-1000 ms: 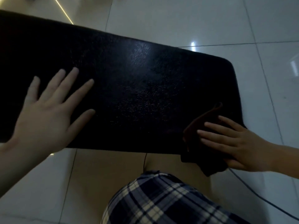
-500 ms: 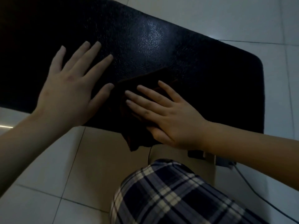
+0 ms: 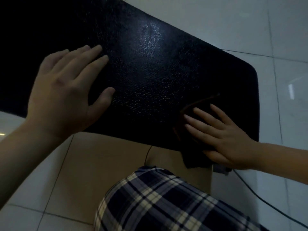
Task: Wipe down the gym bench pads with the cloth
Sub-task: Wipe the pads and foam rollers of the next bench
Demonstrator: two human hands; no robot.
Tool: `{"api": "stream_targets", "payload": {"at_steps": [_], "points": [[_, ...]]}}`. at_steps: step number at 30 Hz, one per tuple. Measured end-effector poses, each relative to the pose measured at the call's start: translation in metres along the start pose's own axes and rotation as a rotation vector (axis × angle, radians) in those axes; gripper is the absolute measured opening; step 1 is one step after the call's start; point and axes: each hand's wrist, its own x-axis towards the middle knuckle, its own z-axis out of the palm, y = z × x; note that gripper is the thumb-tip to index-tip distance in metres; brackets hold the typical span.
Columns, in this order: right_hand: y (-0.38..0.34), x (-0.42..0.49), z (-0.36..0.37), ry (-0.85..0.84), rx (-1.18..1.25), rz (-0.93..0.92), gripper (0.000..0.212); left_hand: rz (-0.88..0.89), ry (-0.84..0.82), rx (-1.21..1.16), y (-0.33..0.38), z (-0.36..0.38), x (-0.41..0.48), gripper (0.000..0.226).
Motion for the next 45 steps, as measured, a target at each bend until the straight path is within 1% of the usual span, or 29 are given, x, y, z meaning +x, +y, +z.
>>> {"api": "stream_targets", "payload": {"at_steps": [4,7,9,13,15,17,20,22,25,27,29,32,35,37,39,42,44,45], "points": [[-0.036,0.109,-0.021,0.107,0.046,-0.021,0.061,-0.004,0.022,0.034,0.001,-0.004,0.001,0.06],[-0.055,0.148,-0.029,0.15,0.061,-0.037,0.062,-0.055,0.044,0.046,0.003,-0.006,0.001,0.061],[-0.052,0.144,-0.027,0.148,0.046,-0.051,0.062,-0.072,0.05,0.062,0.004,-0.009,0.002,0.063],[-0.034,0.104,-0.021,0.087,0.006,-0.089,0.063,-0.093,-0.005,0.09,0.003,-0.016,0.004,0.068],[-0.022,0.073,-0.015,0.058,-0.03,-0.092,0.062,-0.109,-0.051,0.169,-0.006,-0.024,-0.003,0.071],[-0.01,0.04,-0.009,0.025,-0.061,-0.061,0.063,-0.12,-0.088,0.285,-0.026,-0.032,-0.018,0.074],[-0.004,0.018,-0.005,-0.04,-0.084,0.003,0.064,-0.201,-0.085,0.327,-0.051,-0.038,-0.04,0.072],[-0.008,0.029,-0.004,-0.04,-0.09,0.006,0.065,-0.228,-0.074,0.33,-0.054,-0.033,-0.043,0.072],[-0.023,0.066,-0.011,0.041,-0.055,-0.045,0.063,-0.245,-0.015,0.313,-0.052,-0.027,-0.037,0.067],[-0.039,0.103,-0.021,0.089,-0.02,-0.076,0.061,-0.24,0.017,0.285,-0.052,-0.027,-0.037,0.065],[-0.061,0.151,-0.031,0.123,-0.012,-0.077,0.066,-0.235,0.011,0.259,-0.053,-0.029,-0.037,0.065],[-0.095,0.216,-0.04,0.173,-0.017,-0.018,0.07,-0.237,-0.06,0.239,-0.053,-0.035,-0.034,0.065],[-0.105,0.231,-0.04,0.188,-0.02,0.04,0.071,-0.248,-0.184,0.233,-0.054,-0.043,-0.033,0.071],[-0.1,0.22,-0.039,0.178,-0.015,0.016,0.073,-0.254,-0.294,0.197,-0.056,-0.05,-0.033,0.08],[-0.093,0.204,-0.039,0.161,-0.02,-0.017,0.076,-0.206,-0.395,0.181,-0.062,-0.057,-0.035,0.088],[-0.076,0.165,-0.033,0.119,-0.097,-0.054,0.081,-0.139,-0.519,0.222,-0.085,-0.075,-0.048,0.09],[-0.063,0.132,-0.028,0.1,-0.129,-0.054,0.08,-0.148,-0.547,0.221,-0.102,-0.086,-0.062,0.095],[-0.058,0.12,-0.026,0.091,-0.139,-0.048,0.079,-0.153,-0.527,0.211,-0.109,-0.087,-0.068,0.098]]}}
